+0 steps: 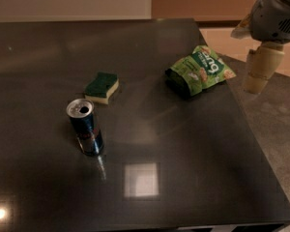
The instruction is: Move green rice chip bag near redbull can
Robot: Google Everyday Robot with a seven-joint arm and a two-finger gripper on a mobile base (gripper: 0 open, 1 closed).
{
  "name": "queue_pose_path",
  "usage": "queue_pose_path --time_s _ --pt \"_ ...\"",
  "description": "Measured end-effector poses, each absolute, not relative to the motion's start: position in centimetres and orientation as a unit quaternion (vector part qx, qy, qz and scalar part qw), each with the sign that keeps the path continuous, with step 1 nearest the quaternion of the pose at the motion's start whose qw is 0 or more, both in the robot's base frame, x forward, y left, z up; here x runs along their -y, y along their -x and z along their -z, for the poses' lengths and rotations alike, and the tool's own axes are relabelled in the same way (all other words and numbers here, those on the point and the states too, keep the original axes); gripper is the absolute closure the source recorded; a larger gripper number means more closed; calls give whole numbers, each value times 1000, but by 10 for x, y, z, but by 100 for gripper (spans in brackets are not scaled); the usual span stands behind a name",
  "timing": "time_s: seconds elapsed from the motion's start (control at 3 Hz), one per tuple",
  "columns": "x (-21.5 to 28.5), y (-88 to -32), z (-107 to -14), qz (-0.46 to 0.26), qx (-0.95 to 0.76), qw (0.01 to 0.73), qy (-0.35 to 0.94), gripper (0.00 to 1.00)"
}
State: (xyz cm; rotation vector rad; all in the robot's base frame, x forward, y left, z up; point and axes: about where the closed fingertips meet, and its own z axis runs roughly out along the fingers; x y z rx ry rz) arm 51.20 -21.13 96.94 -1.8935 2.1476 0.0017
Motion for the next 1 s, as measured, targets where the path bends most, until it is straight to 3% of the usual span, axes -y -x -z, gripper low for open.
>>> queue_pose_path --time_s 1.0 --pt "195 -607 -939 4 -680 123 723 0"
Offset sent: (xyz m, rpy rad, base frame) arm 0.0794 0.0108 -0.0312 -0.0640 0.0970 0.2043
